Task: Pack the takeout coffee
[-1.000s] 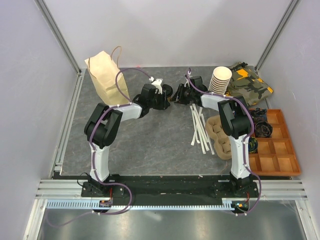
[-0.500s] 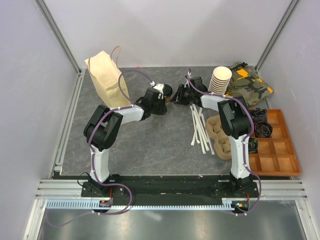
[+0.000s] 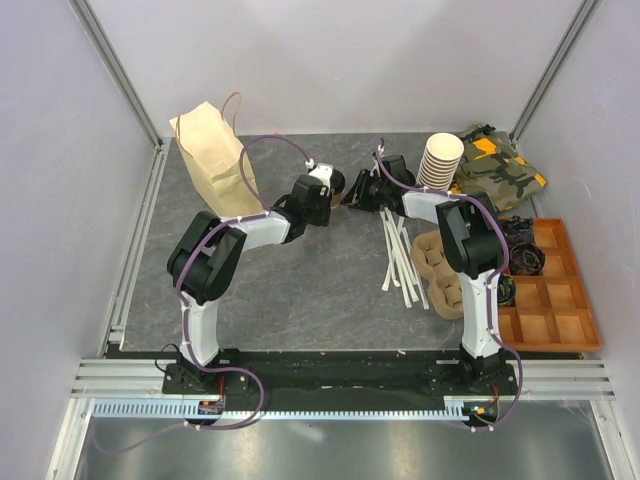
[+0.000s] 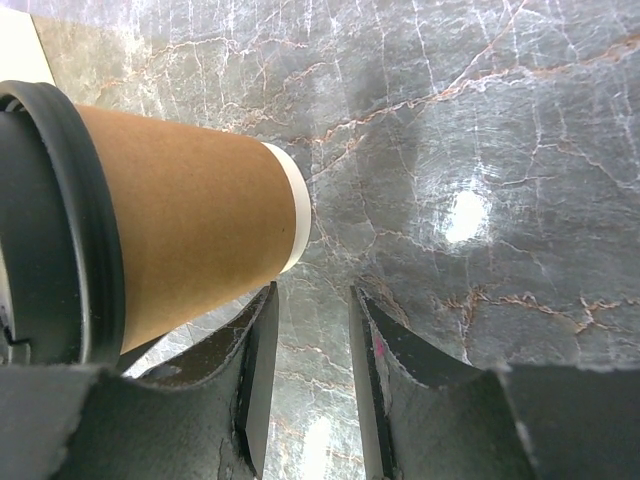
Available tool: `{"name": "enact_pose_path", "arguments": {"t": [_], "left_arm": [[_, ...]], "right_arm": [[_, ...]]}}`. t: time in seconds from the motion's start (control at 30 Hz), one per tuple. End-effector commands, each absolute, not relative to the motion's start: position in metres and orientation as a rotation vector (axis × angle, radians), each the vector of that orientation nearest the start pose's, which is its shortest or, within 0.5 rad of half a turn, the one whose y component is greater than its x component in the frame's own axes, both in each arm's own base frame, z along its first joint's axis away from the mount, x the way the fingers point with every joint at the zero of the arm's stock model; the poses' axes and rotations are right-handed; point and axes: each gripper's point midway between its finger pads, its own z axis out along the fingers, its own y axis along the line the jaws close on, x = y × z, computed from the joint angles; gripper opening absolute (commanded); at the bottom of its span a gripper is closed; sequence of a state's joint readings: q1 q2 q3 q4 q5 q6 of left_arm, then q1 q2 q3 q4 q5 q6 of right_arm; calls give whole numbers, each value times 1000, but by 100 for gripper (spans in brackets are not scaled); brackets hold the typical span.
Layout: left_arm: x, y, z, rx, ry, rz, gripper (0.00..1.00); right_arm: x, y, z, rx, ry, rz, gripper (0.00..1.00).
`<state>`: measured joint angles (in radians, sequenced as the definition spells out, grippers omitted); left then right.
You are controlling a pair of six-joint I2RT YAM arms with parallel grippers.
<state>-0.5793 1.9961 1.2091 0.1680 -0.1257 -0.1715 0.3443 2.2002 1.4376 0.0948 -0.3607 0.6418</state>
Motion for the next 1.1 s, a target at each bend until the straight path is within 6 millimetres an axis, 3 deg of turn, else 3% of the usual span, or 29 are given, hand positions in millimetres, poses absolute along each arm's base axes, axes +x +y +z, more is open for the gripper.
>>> {"name": "enact_pose_path", "arguments": {"t": [0.0, 0.17, 0.4, 0.53, 0.93, 1.07], "left_arm": [[479, -283, 80, 375, 2019, -274, 44], [491, -289, 88, 379, 1995, -294, 38], [506, -294, 84, 377, 2006, -316, 29], [512, -296, 74, 349, 2060, -347, 27], [530, -300, 76, 326, 2097, -412, 26], [521, -308, 81, 402, 2071, -465, 30]], "right_arm": [[500, 275, 60, 143, 2283, 961, 42], [501, 278, 59, 160, 2280, 976, 42], [515, 280, 61, 172, 2249, 968, 42], [528, 281, 63, 182, 2219, 951, 42], [562, 280, 63, 250, 2159, 911, 42], [566, 282, 71, 222, 2141, 916, 42]]}}
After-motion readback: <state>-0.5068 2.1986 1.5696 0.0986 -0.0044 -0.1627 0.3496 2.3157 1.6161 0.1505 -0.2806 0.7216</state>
